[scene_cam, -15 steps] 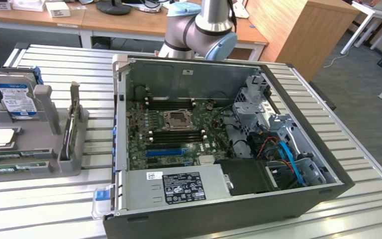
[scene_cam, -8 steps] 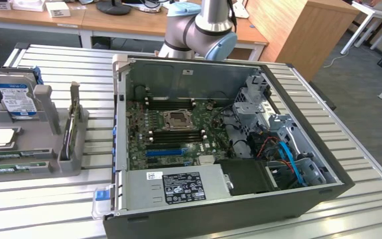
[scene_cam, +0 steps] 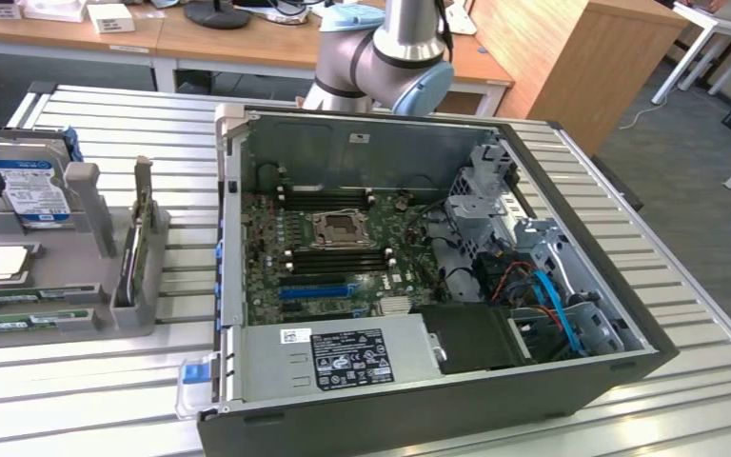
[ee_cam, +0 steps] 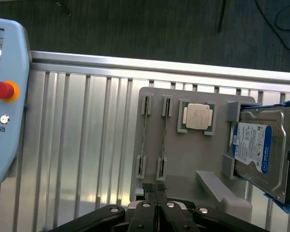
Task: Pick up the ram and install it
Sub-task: 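Pick up the ram and move it above insertion slot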
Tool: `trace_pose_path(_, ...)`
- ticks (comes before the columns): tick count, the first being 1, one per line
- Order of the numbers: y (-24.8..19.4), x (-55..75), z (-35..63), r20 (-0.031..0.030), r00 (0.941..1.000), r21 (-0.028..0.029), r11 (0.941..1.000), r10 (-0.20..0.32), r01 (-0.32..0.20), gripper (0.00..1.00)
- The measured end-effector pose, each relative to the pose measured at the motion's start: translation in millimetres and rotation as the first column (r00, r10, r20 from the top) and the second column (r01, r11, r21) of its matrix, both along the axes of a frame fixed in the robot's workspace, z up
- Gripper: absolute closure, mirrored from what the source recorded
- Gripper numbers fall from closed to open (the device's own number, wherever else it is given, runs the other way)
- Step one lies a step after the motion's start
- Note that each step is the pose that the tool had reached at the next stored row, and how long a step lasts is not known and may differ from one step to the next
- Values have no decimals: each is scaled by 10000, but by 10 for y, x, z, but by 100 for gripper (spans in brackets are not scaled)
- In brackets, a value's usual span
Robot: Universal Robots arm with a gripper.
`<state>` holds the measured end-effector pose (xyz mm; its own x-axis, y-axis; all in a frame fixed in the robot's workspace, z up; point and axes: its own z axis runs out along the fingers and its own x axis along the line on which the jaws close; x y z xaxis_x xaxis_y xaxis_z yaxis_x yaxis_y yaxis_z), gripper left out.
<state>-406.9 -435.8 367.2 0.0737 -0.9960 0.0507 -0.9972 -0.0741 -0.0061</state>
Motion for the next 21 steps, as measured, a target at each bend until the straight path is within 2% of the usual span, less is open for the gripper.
trace_pose_path(2,1,0,-3,-32,10000,3,10000,-11,11,89)
trace_pose_path(5,0,0,-4,-181,9998,3,10000,-37,37,89)
trace_pose_path(6,0,-1,-5,-220,9997,4,10000,-44,44,89)
trace_pose_path(7,0,-1,-5,-234,9997,2,10000,-46,46,89)
trace_pose_path(13,0,0,-22,-236,9997,46,10000,-45,46,89)
trace_pose_path(21,0,0,-24,-236,9997,51,10000,-45,46,89)
